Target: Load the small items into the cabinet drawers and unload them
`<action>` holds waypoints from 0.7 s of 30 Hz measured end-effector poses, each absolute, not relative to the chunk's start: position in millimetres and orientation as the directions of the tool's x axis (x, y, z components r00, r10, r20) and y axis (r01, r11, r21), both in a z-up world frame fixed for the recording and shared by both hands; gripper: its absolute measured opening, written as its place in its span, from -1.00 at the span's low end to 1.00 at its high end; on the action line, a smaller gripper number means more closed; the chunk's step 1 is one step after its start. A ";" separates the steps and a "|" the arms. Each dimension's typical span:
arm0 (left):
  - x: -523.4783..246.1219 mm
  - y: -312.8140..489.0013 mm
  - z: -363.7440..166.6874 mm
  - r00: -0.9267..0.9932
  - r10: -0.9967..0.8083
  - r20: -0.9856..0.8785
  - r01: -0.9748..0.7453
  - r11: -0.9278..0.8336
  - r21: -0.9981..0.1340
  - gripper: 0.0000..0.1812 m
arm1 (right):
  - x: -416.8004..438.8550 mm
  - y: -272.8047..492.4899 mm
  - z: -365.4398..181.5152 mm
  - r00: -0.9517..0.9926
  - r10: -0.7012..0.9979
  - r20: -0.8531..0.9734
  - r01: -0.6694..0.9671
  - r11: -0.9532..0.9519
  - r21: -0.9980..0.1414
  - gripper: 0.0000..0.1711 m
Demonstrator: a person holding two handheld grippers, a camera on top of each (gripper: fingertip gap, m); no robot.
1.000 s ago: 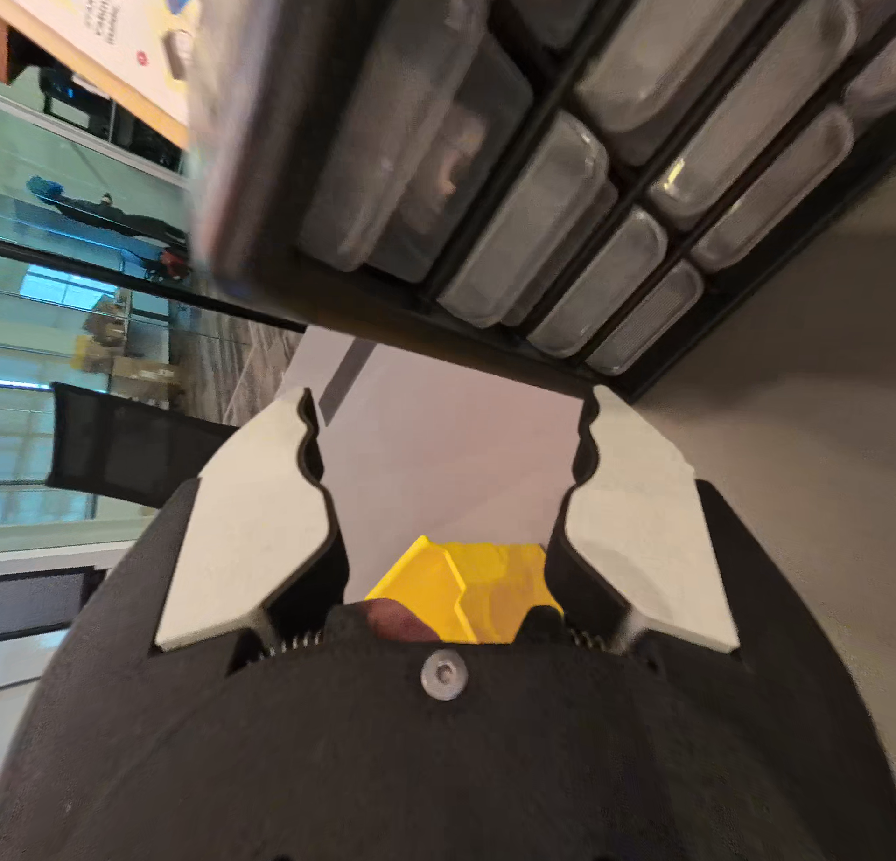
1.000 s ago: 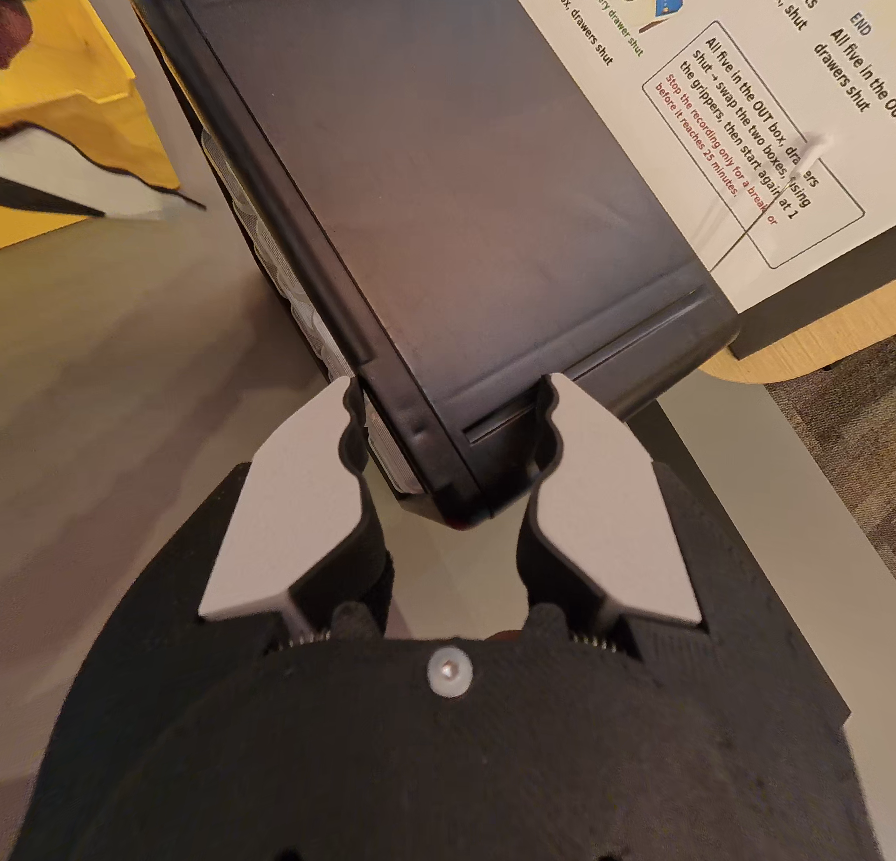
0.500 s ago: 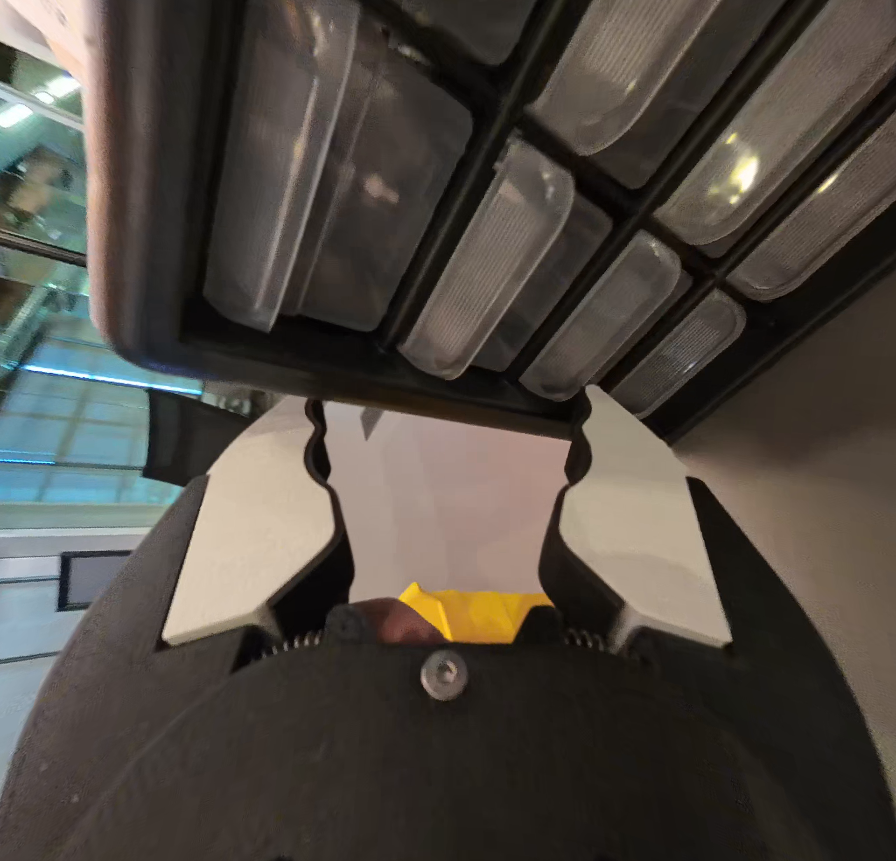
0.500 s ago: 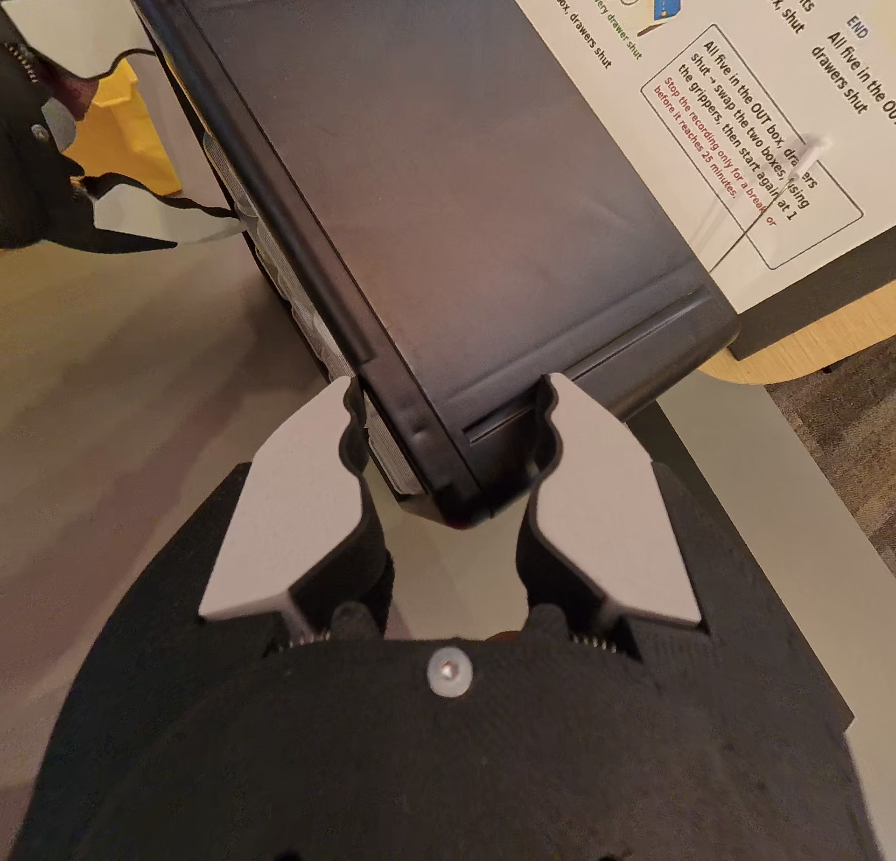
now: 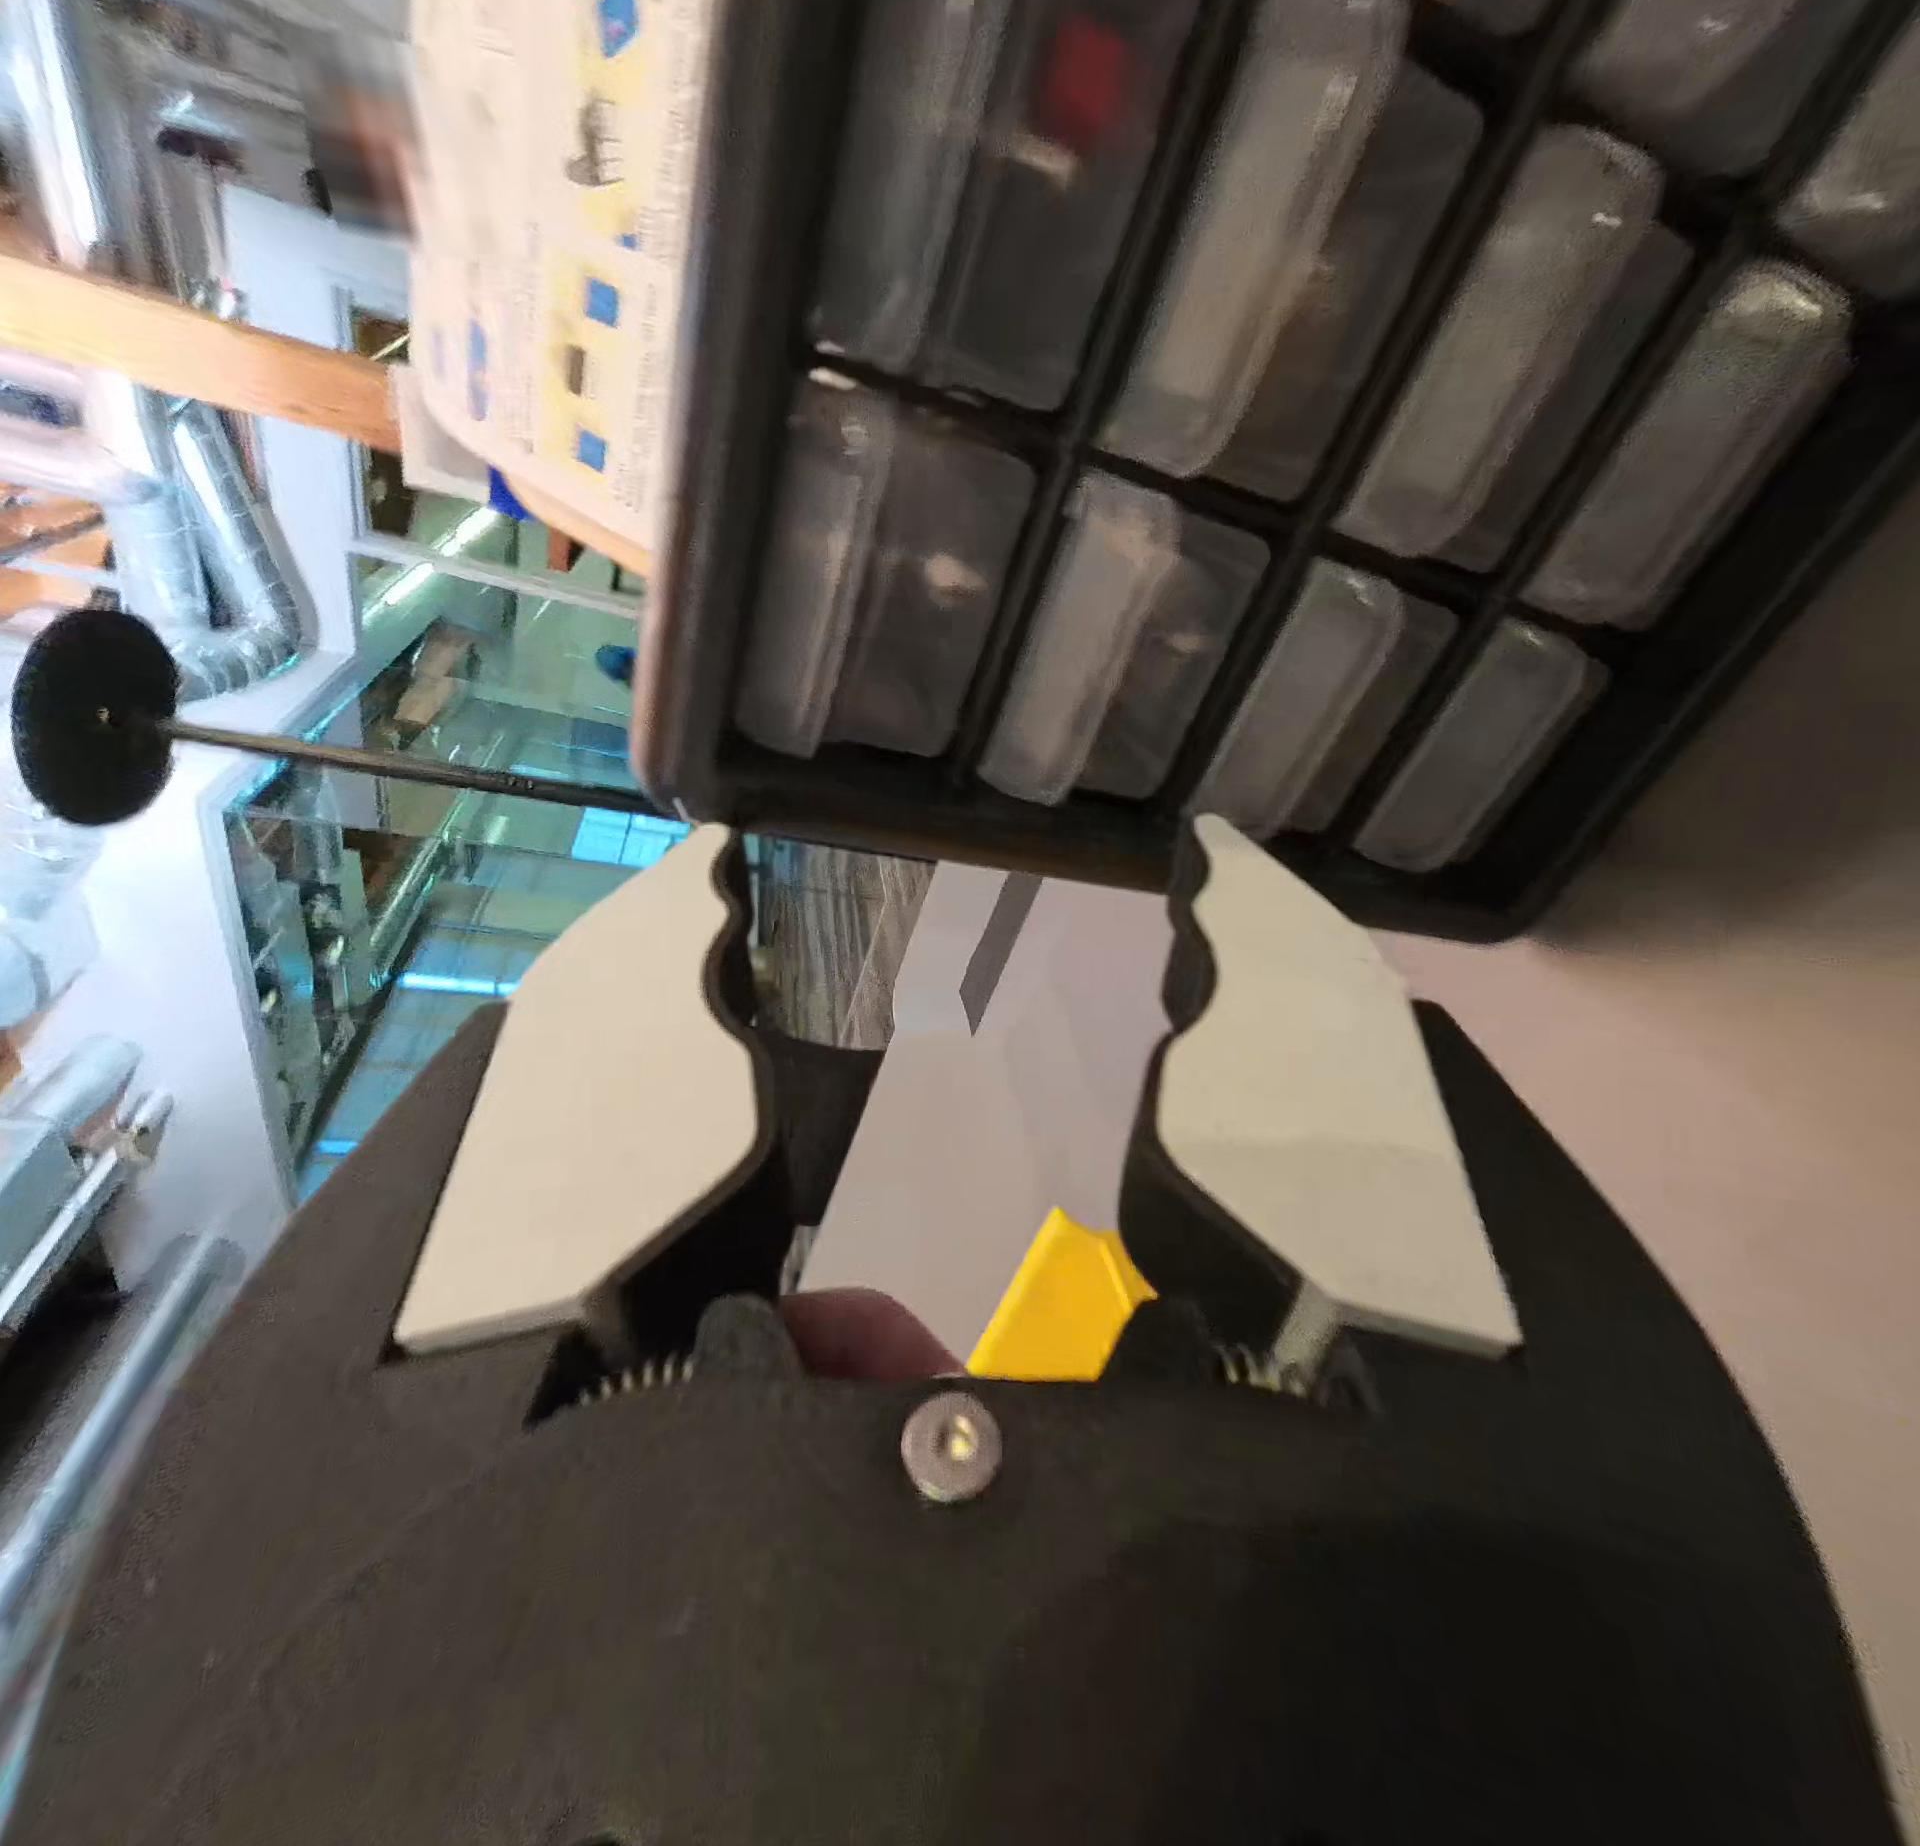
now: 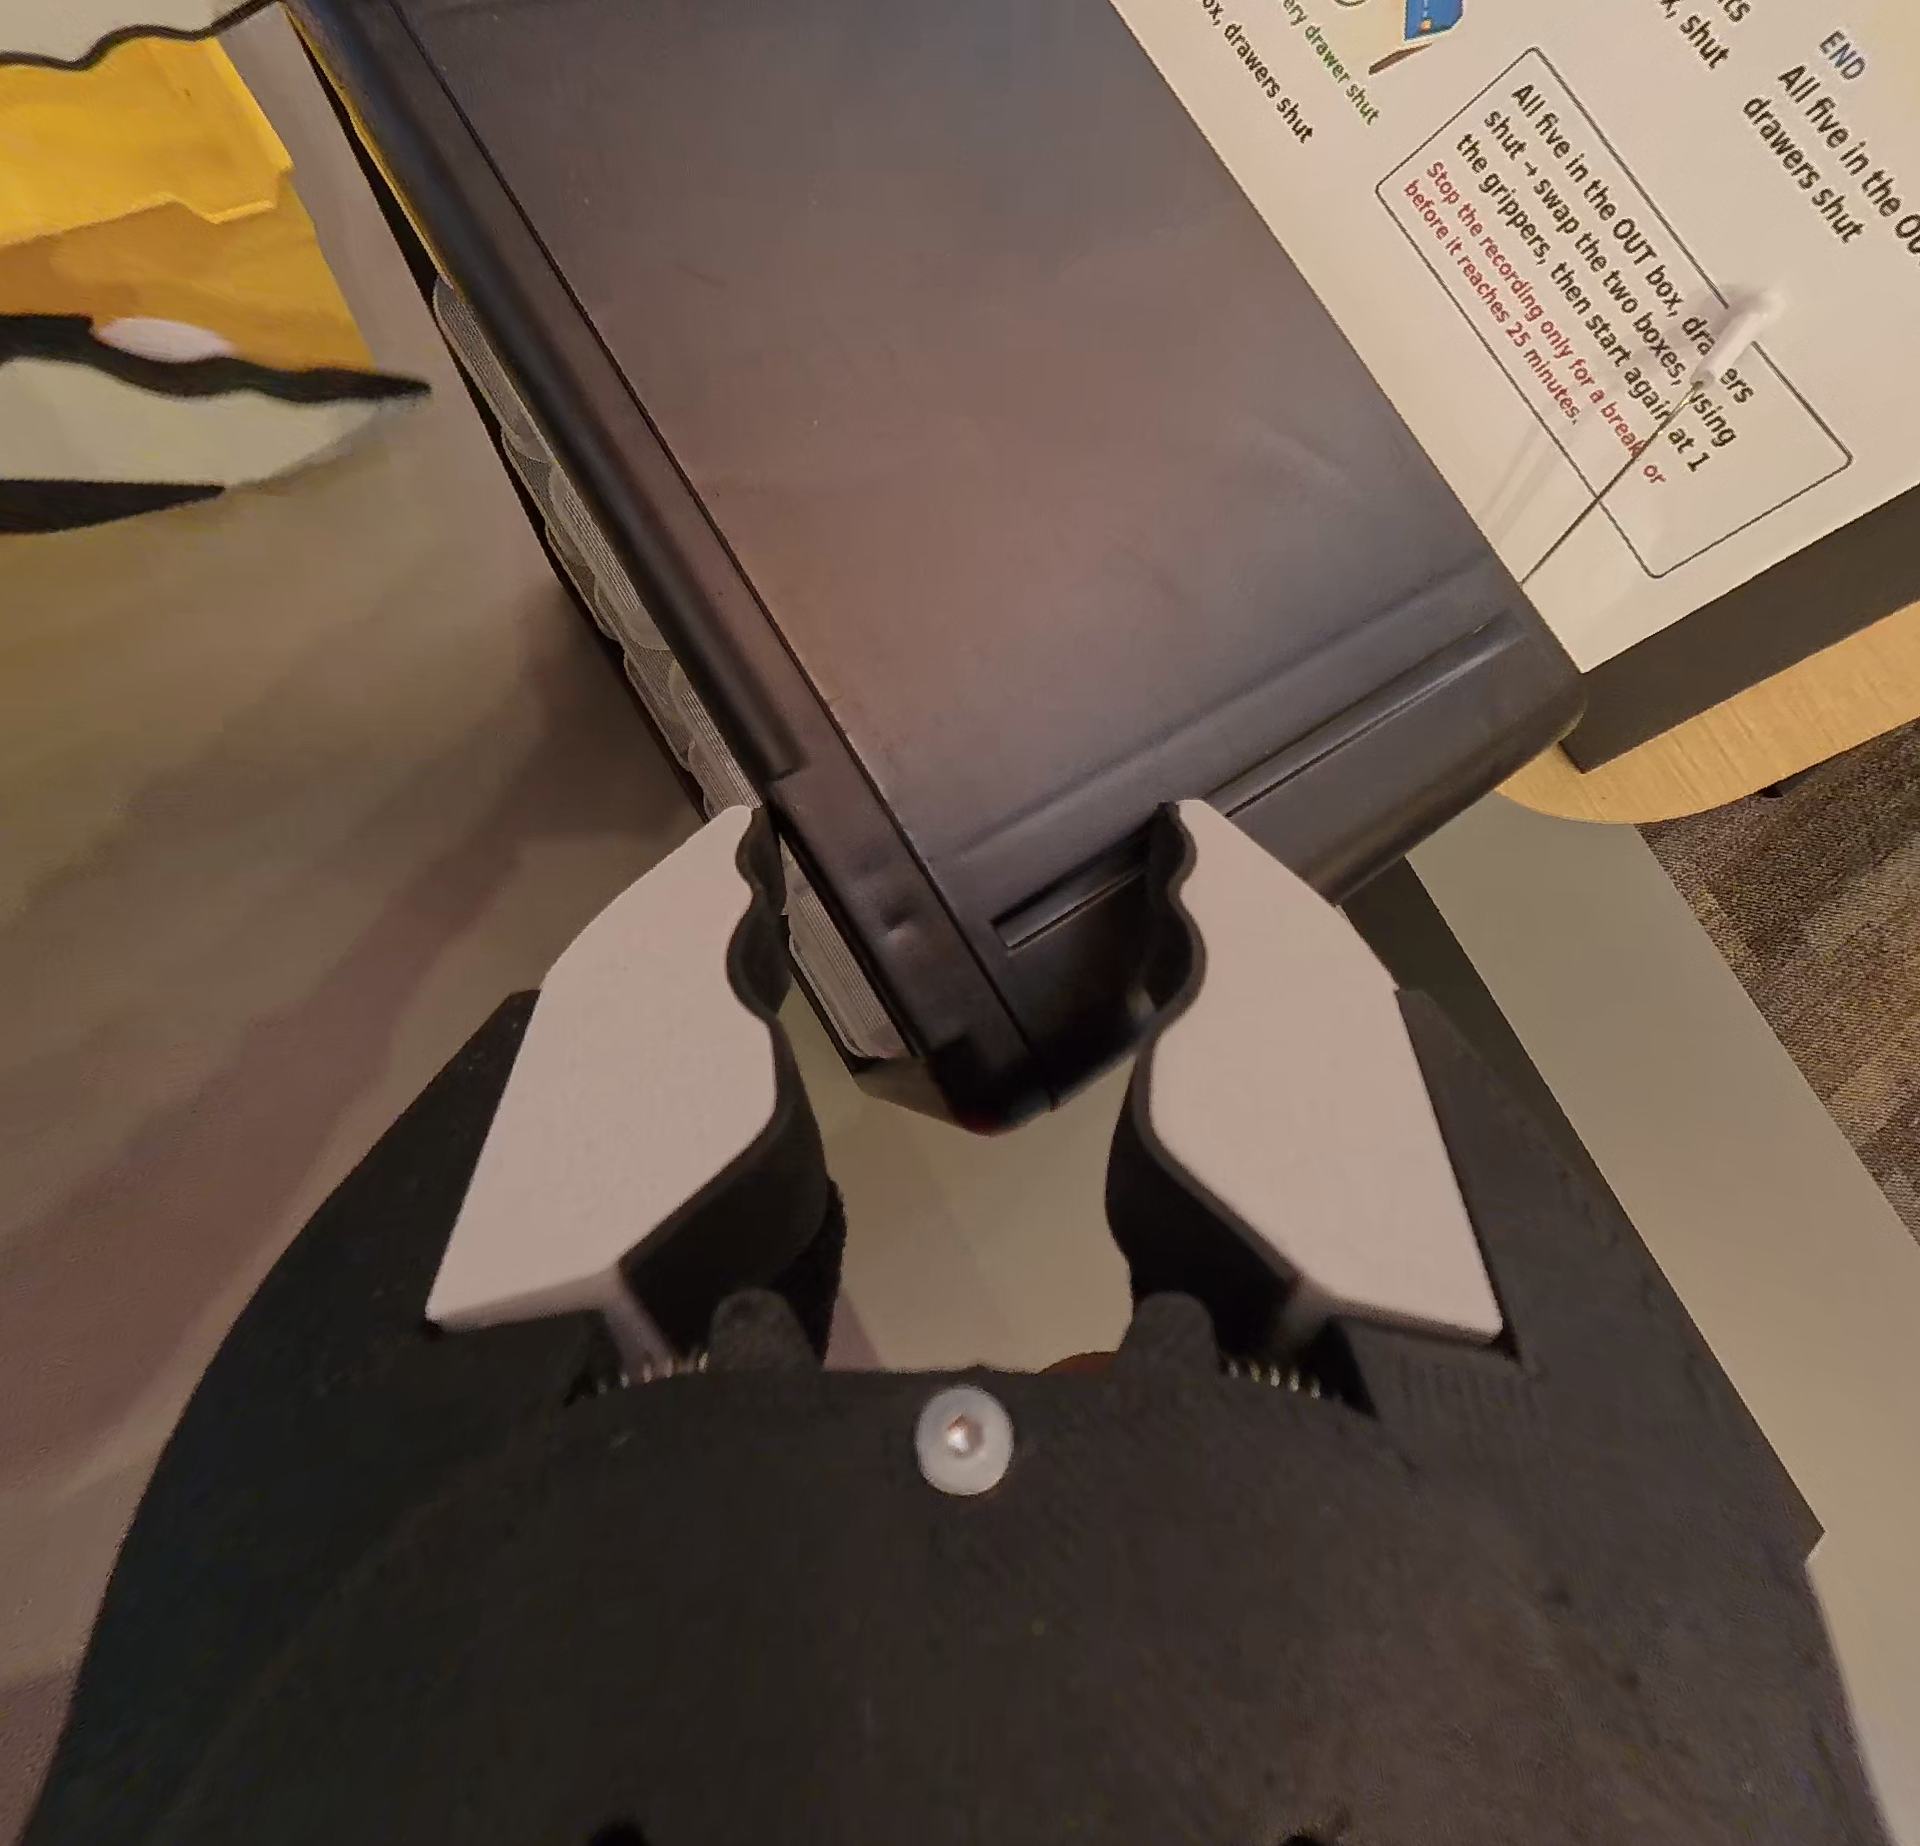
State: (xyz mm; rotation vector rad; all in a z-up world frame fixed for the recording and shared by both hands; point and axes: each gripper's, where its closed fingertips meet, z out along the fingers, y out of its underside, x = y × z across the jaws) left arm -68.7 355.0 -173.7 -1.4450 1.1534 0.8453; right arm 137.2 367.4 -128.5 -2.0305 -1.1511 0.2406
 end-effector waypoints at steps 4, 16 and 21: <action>-51.9 331.1 -193.1 0.090 -0.195 -0.977 -0.979 0.165 -0.123 -0.26 | 137.0 367.3 -128.7 0.577 0.792 0.199 0.646 -0.294 -0.704 -0.18; -37.0 370.0 -230.5 -0.237 -0.134 -0.962 -0.968 0.118 0.222 -0.74 | 137.0 367.4 -128.7 0.577 0.792 0.198 0.643 -0.292 -0.708 -0.18; -37.1 368.1 -229.4 -0.239 -0.109 -0.965 -0.966 0.132 0.224 -0.80 | 137.2 367.5 -128.5 0.575 0.795 0.196 0.635 -0.282 -0.719 -0.18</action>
